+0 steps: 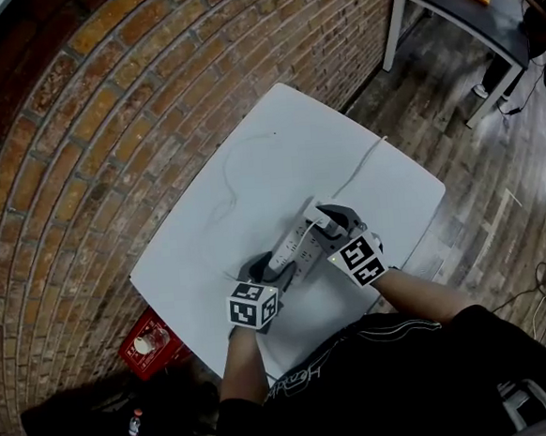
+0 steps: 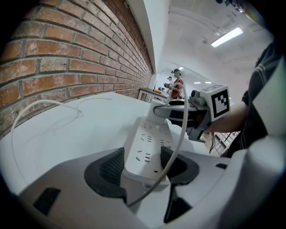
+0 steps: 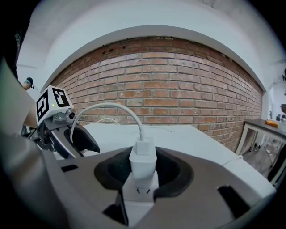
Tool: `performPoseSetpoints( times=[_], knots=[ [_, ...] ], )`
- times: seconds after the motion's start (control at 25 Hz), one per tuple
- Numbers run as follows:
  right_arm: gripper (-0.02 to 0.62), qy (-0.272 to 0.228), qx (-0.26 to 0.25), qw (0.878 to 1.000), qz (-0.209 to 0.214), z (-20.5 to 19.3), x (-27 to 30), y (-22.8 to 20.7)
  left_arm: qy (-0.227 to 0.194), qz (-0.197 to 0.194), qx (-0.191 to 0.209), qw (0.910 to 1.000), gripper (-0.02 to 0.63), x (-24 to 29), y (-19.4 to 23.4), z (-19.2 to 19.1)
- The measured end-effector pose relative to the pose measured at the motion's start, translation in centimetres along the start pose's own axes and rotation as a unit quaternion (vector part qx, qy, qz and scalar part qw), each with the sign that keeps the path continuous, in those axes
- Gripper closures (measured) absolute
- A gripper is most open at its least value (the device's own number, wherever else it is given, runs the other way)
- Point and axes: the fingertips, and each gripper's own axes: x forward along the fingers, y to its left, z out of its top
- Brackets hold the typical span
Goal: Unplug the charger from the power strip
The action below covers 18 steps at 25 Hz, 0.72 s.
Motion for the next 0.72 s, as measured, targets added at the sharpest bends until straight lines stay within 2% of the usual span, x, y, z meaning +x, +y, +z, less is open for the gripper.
performPoseSetpoints(
  times=[0.2, 0.48, 0.72],
  knots=[
    [0.479, 0.008, -0.032, 0.999, -0.025, 0.18, -0.26, 0.25, 0.006, -0.004, 0.003, 1.0000, 0.351, 0.14, -0.09, 0.03],
    [0.477, 0.009, 0.013, 1.000, 0.006, -0.06, -0.34, -0.29, 0.006, -0.004, 0.003, 1.0000, 0.351, 0.09, -0.21, 0.10],
    [0.479, 0.018, -0.035, 0.999, -0.034, -0.03, -0.49, 0.08, 0.009, -0.001, 0.006, 0.9999, 0.351, 0.25, -0.18, 0.13]
  ],
)
